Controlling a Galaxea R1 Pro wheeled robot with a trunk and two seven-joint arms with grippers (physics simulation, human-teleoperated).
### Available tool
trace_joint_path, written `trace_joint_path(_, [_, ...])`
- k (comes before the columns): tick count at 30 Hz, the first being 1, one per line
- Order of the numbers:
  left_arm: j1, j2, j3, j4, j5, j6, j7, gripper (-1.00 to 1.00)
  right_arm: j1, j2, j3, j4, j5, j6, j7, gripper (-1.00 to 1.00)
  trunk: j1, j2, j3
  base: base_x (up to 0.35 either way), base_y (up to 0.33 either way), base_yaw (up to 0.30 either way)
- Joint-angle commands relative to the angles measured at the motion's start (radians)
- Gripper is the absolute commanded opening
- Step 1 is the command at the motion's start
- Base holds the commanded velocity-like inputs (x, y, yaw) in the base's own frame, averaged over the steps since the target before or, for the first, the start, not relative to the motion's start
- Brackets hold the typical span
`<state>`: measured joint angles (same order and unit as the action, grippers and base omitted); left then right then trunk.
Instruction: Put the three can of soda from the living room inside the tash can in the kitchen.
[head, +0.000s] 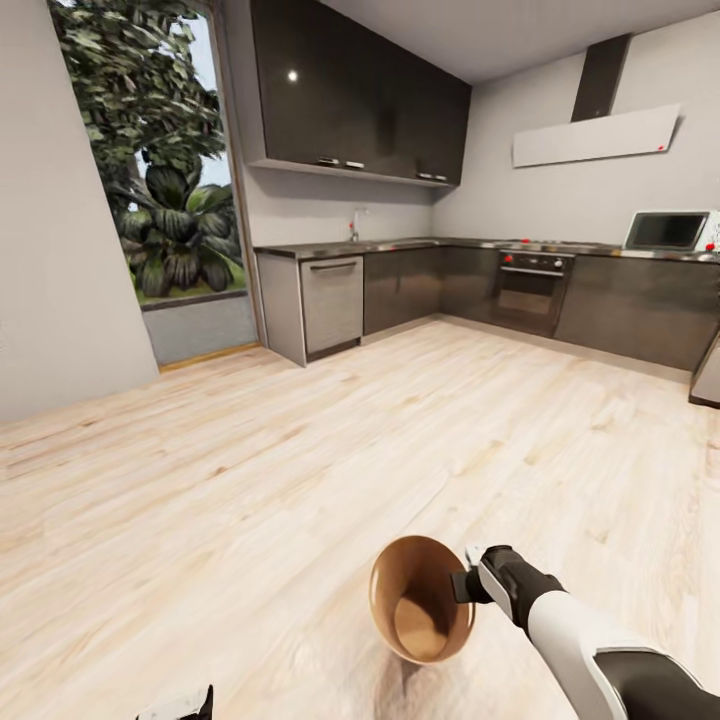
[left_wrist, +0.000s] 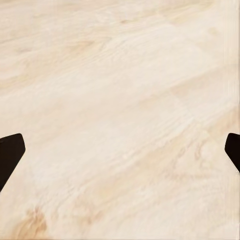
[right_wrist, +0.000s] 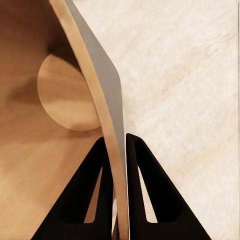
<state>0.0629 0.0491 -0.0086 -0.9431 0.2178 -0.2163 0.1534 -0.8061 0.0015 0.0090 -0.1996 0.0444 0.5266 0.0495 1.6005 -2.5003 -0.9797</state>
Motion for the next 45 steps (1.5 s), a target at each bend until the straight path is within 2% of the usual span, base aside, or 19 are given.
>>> trace_joint_path(1, [0.0, 0.0, 0.0, 0.0, 0.0, 0.0, 0.0, 1.0, 0.005, -0.001, -0.007, -0.001, -0.01, -0.009, 0.007, -1.0, 0.0, 0.0, 0.004, 0.0, 0.0, 0.0])
trace_joint_path(6, [0.0, 0.0, 0.0, 0.0, 0.0, 0.0, 0.0, 1.0, 0.014, -0.003, -0.007, 0.006, -0.01, -0.046, 0.007, -1.0, -0.02, 0.035, 0.02, 0.0, 0.0, 0.0])
trace_joint_path(23, [0.0, 0.0, 0.0, 0.0, 0.0, 0.0, -0.001, 1.0, 0.043, -0.006, -0.01, -0.003, -0.008, -0.058, 0.007, -1.0, -0.085, 0.154, 0.073, 0.0, 0.0, 0.0])
trace_joint_path(31, [0.0, 0.0, -0.001, 0.0, 0.0, 0.0, -0.002, 1.0, 0.06, -0.007, -0.011, -0.001, -0.002, -0.124, 0.007, -1.0, -0.115, 0.21, 0.098, 0.0, 0.0, 0.0])
trace_joint_path(45, [0.0, 0.0, 0.0, 0.0, 0.0, 0.0, -0.002, 1.0, 0.091, -0.009, -0.011, -0.006, 0.0, -0.144, 0.007, -1.0, -0.169, 0.308, 0.144, 0.0, 0.0, 0.0])
